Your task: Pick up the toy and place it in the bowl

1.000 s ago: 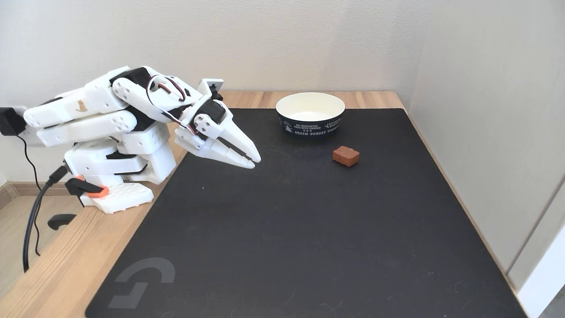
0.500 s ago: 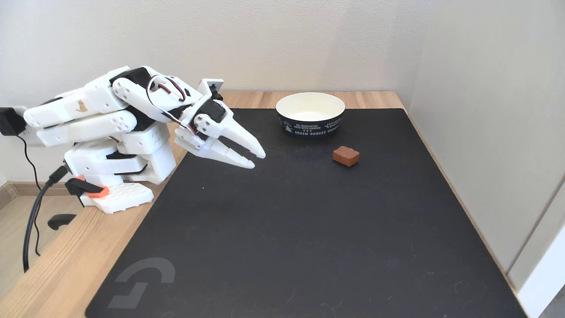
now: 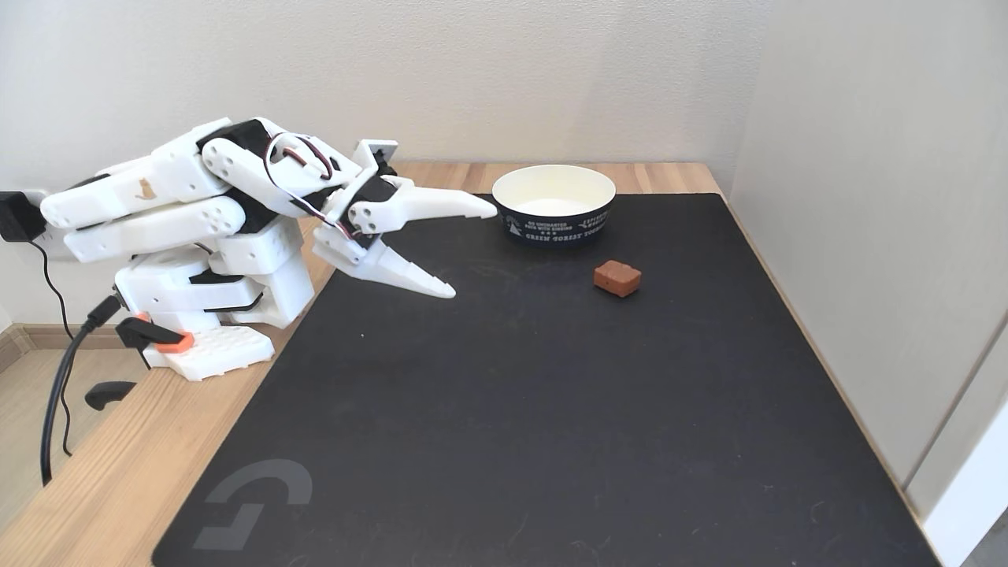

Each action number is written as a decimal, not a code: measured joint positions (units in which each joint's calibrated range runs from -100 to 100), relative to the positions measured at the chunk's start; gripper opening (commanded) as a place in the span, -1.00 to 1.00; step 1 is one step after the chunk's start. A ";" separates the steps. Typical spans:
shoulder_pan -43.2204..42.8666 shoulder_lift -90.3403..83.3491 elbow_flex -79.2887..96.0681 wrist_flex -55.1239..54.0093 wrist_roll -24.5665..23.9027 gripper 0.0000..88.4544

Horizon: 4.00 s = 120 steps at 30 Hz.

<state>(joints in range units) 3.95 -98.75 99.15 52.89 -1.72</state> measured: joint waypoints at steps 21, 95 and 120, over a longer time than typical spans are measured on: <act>-3.83 75.52 -75.67 20.60 -0.15 -0.03; -14.90 146.29 -140.39 21.70 14.26 -0.73; -22.97 143.96 -149.08 20.94 12.05 -0.78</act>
<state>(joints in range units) -19.02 45.21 -49.93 73.83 10.32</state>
